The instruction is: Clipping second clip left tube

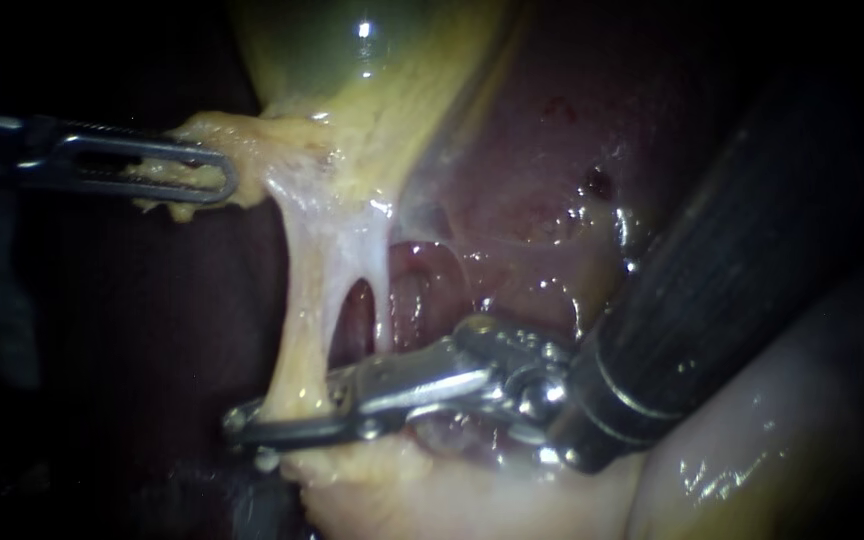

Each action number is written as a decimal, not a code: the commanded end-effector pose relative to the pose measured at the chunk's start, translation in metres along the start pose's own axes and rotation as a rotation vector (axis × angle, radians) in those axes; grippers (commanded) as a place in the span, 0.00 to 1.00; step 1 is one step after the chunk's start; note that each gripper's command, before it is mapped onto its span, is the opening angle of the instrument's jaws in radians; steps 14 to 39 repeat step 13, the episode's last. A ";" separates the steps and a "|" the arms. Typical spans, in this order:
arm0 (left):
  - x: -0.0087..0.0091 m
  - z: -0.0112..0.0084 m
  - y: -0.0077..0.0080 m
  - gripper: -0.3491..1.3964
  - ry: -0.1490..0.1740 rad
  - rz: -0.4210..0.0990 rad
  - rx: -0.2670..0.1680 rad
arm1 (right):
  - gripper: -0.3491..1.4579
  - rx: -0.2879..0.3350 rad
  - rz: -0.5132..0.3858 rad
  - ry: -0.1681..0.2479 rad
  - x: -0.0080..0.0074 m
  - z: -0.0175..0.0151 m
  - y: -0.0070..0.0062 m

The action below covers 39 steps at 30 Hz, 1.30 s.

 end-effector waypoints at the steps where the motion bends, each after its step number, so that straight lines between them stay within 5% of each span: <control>1: 0.0000 0.0001 -0.0001 0.00 0.000 0.000 0.000 | 0.00 -0.006 0.002 -0.011 0.0000 0.0000 0.0000; 39: 0.0000 0.0001 -0.0001 0.00 0.000 0.000 0.000 | 0.00 -0.005 0.002 -0.018 0.0000 -0.0001 0.0002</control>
